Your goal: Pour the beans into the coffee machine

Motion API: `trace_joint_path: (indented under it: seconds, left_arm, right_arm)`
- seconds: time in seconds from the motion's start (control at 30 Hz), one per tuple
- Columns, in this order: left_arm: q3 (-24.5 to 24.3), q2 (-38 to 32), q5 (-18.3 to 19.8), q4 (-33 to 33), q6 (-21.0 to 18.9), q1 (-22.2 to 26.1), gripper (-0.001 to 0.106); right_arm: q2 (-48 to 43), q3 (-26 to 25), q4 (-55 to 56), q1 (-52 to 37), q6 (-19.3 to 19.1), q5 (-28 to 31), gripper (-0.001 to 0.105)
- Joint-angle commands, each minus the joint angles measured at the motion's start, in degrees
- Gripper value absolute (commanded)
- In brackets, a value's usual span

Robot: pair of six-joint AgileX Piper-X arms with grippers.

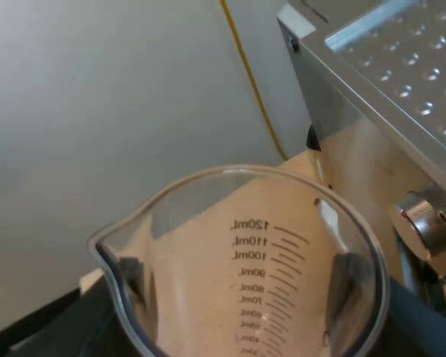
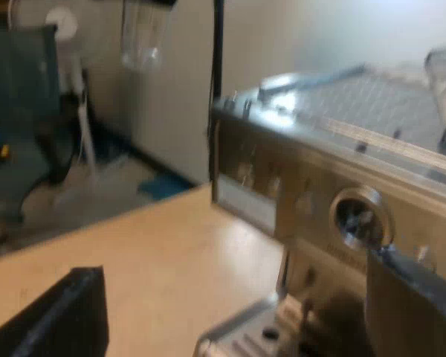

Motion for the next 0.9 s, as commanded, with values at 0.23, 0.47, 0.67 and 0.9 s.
trace_joint_path:
  seconds: [0.23,0.47,0.67,0.9]
  left_arm:
    - [9.17,-2.30,4.20,-4.49,-4.15,2.67,0.037]
    - [16.42,-2.30,5.01,-9.32,-7.02,2.67,0.037]
    - [21.74,-2.30,7.68,-13.89,-9.08,2.67,0.037]
    - [29.74,-2.30,8.59,-24.74,-12.06,2.67,0.037]
  right_arm:
    - [2.65,0.03,2.66,0.16,2.60,-4.43,0.072]
    - [6.97,1.48,2.55,0.16,2.59,-4.42,0.072]
    - [10.56,1.47,0.32,0.16,2.59,-5.77,0.072]
    - [17.39,1.47,-3.89,0.16,3.16,-6.24,0.072]
